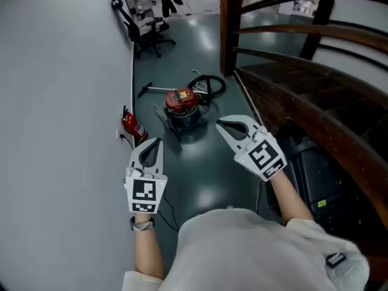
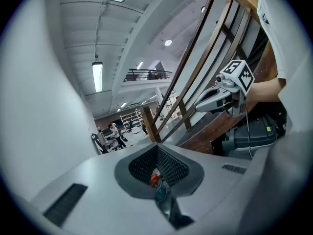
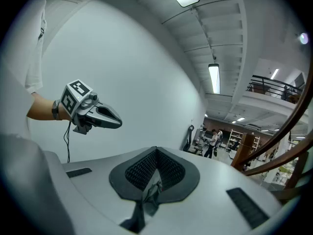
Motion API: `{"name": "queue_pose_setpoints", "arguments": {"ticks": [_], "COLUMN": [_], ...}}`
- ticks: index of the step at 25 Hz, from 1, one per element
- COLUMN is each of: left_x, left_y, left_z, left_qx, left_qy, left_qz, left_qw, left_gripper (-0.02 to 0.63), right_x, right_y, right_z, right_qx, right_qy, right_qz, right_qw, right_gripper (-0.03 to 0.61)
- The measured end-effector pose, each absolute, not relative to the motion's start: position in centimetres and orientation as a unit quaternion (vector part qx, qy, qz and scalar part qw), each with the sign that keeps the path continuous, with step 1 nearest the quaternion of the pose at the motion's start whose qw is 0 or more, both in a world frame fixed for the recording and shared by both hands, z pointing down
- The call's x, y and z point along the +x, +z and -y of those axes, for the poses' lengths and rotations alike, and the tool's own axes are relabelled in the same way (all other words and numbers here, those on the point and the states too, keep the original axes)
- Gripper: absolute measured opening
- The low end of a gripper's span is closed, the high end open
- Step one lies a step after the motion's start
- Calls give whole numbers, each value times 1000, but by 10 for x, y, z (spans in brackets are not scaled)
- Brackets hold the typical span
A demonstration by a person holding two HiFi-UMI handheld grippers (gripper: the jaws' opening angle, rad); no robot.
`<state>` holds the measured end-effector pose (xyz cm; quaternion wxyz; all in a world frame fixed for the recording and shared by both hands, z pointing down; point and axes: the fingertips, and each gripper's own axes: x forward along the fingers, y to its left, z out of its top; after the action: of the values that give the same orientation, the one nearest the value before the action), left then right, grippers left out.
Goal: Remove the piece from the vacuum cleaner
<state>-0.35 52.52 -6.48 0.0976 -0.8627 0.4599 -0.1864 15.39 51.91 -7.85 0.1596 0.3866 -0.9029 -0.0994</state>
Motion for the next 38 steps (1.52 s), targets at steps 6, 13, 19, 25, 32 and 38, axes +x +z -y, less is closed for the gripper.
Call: {"name": "queue_pose_setpoints", "arguments": {"ticks": [6, 13, 19, 25, 32, 38], "left_x": [5, 22, 34, 52, 64, 54], "left_y": [-64, -62, -59, -54, -40, -29], "left_z": [-526, -524, -526, -526, -519, -480], "left_qx": [-866, -866, -861, -851, -849, -846], "left_qy": [-191, -190, -189, -188, -204, -202], "left_qz": [-452, -453, -463, -484, -483, -490], "left_qw": [100, 96, 90, 82, 72, 63], "left_gripper": [-2, -2, -2, -2, -2, -2], "right_x": [153, 169, 184, 206, 216, 219], "right_y": [-78, -90, -89, -75, -60, -51], "right_z": [-520, -518, -517, -518, -508, -468], "right_qx": [383, 388, 377, 354, 340, 352], "right_qy": [-95, -76, -49, -59, -51, -39], "right_qz": [906, 913, 920, 926, 931, 928], "right_qw": [151, 102, 90, 116, 122, 114], "right_gripper": [28, 29, 29, 28, 29, 28]}}
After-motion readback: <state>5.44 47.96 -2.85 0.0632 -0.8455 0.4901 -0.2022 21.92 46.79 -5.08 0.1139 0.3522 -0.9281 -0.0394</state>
